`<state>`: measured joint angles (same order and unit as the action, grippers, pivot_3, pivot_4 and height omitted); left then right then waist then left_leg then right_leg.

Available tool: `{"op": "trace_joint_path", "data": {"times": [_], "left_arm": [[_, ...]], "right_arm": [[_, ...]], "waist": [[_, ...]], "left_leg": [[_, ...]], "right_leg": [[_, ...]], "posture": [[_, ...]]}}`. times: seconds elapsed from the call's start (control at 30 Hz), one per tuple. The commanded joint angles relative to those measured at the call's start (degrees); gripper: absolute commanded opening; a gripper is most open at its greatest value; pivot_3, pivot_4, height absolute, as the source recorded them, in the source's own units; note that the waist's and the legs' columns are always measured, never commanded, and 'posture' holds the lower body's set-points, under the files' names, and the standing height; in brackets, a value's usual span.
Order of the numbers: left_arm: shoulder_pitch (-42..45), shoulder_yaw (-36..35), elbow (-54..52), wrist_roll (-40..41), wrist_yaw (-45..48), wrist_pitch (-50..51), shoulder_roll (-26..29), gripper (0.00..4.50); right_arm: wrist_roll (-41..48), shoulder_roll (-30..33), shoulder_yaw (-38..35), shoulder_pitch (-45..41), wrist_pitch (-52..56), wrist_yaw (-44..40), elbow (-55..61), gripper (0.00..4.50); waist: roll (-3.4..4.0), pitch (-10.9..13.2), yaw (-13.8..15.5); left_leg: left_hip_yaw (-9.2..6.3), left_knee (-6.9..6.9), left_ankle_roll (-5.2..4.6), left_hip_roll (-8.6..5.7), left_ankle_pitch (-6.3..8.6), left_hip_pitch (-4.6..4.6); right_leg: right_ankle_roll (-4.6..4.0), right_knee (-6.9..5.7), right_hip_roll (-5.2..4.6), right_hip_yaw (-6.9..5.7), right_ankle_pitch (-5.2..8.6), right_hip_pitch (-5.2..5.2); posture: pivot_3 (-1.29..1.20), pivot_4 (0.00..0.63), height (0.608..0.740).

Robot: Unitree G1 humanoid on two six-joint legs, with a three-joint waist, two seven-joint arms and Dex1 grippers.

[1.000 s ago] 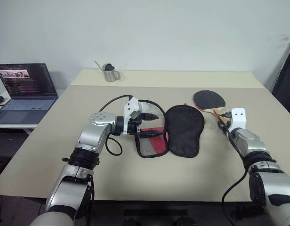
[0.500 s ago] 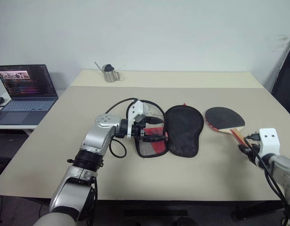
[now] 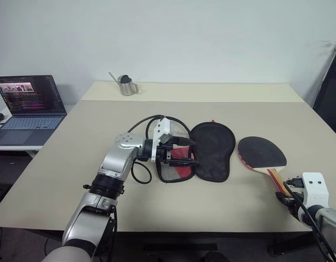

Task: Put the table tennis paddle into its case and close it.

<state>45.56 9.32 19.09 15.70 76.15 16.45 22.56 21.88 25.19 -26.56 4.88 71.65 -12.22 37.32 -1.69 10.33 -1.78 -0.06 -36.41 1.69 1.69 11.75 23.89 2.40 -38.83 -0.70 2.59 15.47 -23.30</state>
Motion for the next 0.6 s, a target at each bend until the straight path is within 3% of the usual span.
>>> {"op": "trace_joint_path", "data": {"times": [0.03, 0.23, 0.6], "left_arm": [[0.8, -0.5, -1.2, 1.0, 1.0, -0.6, 0.8, 3.95], [-1.0, -0.9, -3.6, 1.3, 1.0, -0.2, 2.2, 3.95], [-1.3, -0.4, -3.9, 1.2, 0.9, -0.6, 1.7, 3.95]], "right_arm": [[0.1, -0.4, -2.3, -0.9, -0.7, 0.3, 0.0, 2.23], [-0.3, 1.0, -1.1, -1.6, -2.4, -0.7, 0.8, 4.08], [-1.4, 5.1, 3.0, -10.6, -6.4, -2.3, -10.4, 4.08]], "waist": [[0.0, 0.0, 0.0], [0.0, 0.0, 0.0], [0.0, 0.0, 0.0]], "left_leg": [[0.0, 0.0, 0.0, 0.0, 0.0, 0.0], [0.0, 0.0, 0.0, 0.0, 0.0, 0.01], [0.01, 0.0, -0.01, -0.01, 0.0, 0.03]], "right_leg": [[0.0, 0.0, 0.0, 0.0, 0.0, 0.0], [0.0, 0.02, 0.0, 0.01, 0.0, 0.0], [0.0, 0.06, 0.0, 0.01, 0.0, 0.0]], "posture": [[0.0, 0.15, 0.74], [0.0, 0.15, 0.74], [0.0, 0.15, 0.74]]}}
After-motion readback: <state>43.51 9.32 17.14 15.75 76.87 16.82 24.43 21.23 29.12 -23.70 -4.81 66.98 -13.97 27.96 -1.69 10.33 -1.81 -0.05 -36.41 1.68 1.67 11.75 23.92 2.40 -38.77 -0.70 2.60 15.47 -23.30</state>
